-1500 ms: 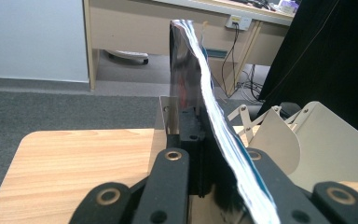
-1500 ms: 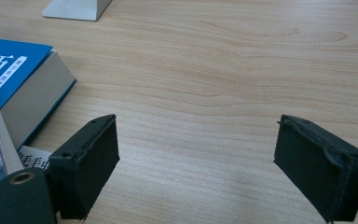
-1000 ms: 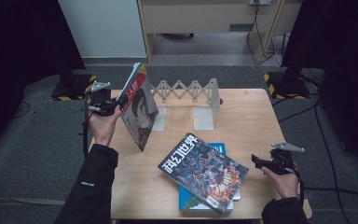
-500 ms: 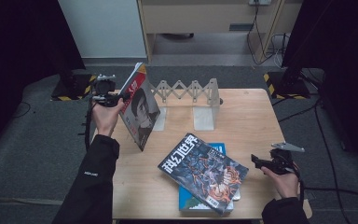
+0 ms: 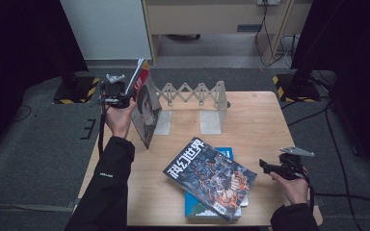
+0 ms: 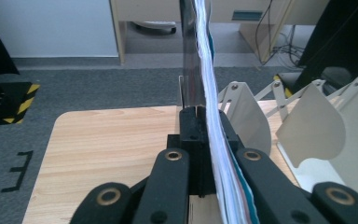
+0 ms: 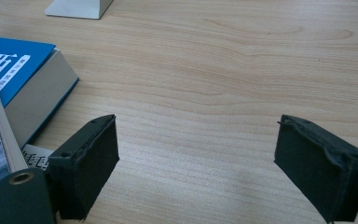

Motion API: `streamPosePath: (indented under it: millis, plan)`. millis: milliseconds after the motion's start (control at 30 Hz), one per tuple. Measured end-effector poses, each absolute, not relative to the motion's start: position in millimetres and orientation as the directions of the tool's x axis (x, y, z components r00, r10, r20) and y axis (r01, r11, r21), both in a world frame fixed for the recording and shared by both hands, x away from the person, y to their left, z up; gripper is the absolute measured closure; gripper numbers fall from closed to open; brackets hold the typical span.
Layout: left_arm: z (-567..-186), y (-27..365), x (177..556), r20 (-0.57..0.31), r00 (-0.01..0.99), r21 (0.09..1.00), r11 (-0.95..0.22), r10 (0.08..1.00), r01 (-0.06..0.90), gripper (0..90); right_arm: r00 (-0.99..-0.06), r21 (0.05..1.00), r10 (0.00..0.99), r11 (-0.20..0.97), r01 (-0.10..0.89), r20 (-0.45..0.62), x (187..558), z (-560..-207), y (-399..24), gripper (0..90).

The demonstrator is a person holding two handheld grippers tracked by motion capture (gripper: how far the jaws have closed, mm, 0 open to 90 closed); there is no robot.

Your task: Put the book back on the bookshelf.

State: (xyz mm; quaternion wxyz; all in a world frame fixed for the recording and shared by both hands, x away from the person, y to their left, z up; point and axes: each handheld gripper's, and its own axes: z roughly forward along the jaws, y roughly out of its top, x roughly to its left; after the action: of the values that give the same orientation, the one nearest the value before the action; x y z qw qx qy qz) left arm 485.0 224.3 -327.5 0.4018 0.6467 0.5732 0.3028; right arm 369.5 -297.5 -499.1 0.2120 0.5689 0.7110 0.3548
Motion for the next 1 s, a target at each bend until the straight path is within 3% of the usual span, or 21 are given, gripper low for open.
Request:
streamPosePath:
  millis: [633, 1000]
  plan:
    - [-329.0, 221.1, 488.3, -0.058, 0.133, 0.863, -0.017, 0.989, 0.504, 84.9, -0.267, 0.744, 0.959, 0.106, 0.659, 0.1, 369.5, -498.9, -297.4, 13.5]
    - [-323.3, 227.6, 472.6, -0.084, 0.185, 0.891, -0.009, 0.979, 0.453, 64.5, -0.254, 0.751, 0.96, 0.084, 0.655, 0.115, 368.7, -496.1, -297.6, 13.3]
